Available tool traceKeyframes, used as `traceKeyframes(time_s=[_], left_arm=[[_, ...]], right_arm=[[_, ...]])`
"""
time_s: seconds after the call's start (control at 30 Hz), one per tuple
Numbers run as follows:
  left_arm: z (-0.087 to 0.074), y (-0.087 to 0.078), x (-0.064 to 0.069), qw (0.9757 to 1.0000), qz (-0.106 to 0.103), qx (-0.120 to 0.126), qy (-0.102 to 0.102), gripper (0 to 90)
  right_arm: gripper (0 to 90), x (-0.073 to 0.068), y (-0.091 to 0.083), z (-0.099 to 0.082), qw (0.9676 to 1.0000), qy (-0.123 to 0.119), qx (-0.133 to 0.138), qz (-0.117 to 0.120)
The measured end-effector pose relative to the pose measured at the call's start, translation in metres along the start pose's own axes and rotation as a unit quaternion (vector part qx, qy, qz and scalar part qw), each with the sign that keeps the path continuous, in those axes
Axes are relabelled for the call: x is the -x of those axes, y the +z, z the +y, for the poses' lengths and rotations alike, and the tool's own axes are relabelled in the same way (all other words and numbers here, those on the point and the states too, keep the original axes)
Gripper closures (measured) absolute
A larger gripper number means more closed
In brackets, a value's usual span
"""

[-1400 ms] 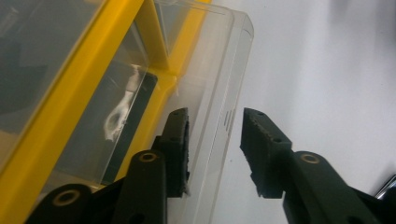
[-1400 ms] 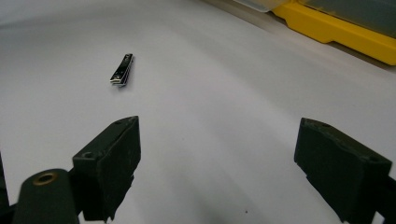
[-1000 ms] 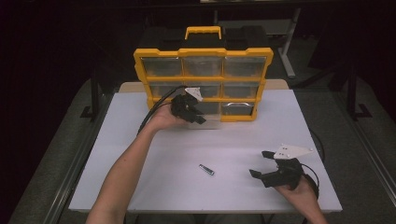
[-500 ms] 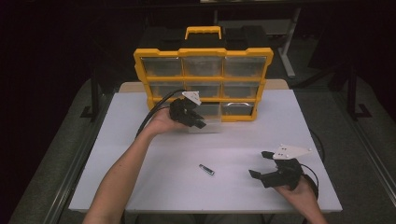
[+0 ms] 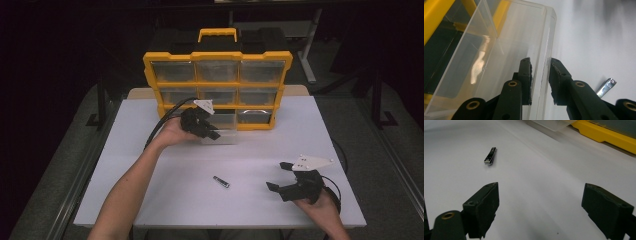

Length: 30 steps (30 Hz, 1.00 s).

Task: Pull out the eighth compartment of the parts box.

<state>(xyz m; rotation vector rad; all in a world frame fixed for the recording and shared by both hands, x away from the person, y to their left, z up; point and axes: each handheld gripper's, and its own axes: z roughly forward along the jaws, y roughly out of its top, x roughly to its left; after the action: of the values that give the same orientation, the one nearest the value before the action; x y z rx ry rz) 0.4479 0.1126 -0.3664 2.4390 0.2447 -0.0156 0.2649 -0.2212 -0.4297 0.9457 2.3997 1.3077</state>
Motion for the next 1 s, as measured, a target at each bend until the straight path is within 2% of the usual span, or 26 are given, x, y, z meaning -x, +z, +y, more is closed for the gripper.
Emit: traceKeyframes(time_s=[0.23,0.3,0.4,0.6,0.73,0.77,0.87,0.93,1.0], left_arm=[[0.002,-0.004,0.003,0.9999,-0.007,0.011,0.000,63.6],[0.003,-0.007,0.006,0.9996,-0.009,0.026,-0.006,60.4],[0.005,-0.016,0.010,0.9991,-0.006,0.042,0.002,57.6],[0.005,-0.034,0.018,0.9973,-0.004,0.073,0.000,51.7],[0.000,-0.048,0.027,0.9950,0.005,0.100,0.000,49.0],[-0.002,-0.051,0.028,0.9952,0.006,0.097,0.006,47.4],[-0.008,-0.058,0.035,0.9937,0.002,0.111,-0.017,38.3],[-0.013,-0.064,0.040,0.9931,0.012,0.117,-0.007,38.7],[-0.018,-0.069,0.044,0.9923,0.013,0.123,-0.007,38.2]], right_arm=[[13.8,0.001,0.000,0.000,1.0000,0.001,0.001,0.000],[13.8,0.001,0.000,0.000,1.0000,0.002,-0.001,-0.001],[13.8,0.001,0.002,0.000,0.9999,0.009,-0.005,0.000],[13.9,0.002,0.004,0.000,0.9999,0.011,-0.005,-0.002],[14.0,0.002,0.004,0.000,0.9999,0.014,-0.006,0.001],[14.0,0.001,0.004,0.000,0.9999,0.014,-0.006,0.001],[14.3,0.001,0.005,0.000,0.9998,0.016,-0.007,0.001],[14.3,0.002,0.006,0.000,0.9998,0.018,-0.010,0.003],[14.3,0.002,0.007,0.001,0.9997,0.020,-0.011,0.003]])
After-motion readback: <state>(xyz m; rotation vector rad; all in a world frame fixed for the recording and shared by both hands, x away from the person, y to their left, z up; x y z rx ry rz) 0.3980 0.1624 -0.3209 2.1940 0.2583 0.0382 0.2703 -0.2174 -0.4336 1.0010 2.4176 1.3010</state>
